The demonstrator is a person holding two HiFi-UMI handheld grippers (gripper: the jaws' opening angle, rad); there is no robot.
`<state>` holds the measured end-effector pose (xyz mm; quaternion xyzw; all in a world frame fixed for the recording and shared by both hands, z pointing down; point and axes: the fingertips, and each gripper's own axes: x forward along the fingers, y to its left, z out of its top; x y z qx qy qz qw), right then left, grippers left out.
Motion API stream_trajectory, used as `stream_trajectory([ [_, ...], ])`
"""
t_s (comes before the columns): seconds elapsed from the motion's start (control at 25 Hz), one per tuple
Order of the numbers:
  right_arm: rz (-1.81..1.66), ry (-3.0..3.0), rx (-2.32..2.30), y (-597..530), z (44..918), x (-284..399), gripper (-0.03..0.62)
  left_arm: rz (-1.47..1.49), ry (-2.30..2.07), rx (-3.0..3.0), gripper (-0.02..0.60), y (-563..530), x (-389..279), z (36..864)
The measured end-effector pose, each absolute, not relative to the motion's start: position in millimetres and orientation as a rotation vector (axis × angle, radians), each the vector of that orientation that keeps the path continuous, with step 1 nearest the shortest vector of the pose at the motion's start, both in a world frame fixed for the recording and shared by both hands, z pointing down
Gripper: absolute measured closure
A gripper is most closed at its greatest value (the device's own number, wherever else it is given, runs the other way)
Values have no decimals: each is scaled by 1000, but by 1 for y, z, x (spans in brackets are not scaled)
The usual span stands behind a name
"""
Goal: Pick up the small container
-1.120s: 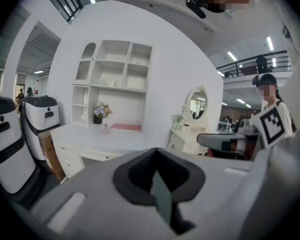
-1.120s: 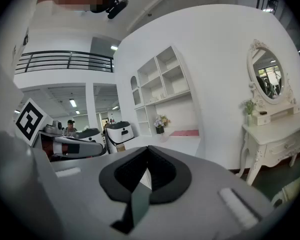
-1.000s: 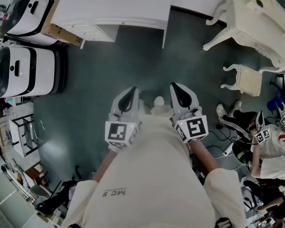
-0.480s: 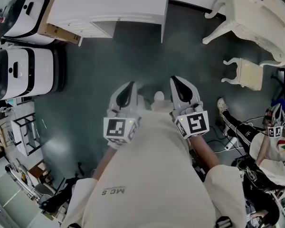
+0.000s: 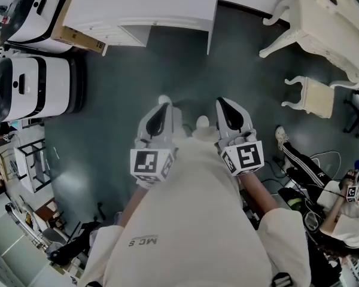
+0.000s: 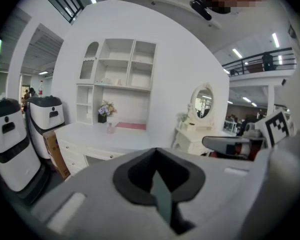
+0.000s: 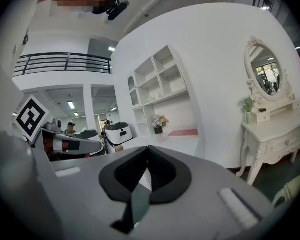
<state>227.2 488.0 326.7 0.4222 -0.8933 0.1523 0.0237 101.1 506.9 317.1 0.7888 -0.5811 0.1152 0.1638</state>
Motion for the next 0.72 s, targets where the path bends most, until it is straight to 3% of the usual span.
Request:
stream_trajectory([
  [0.44,457,-2698,1342,422,333,175,599,296,-1599,2243,580,429,46,330],
  [0.72,425,-2666,1348,333,323,87,599,258,-1590,2227,580,343,-44,323],
])
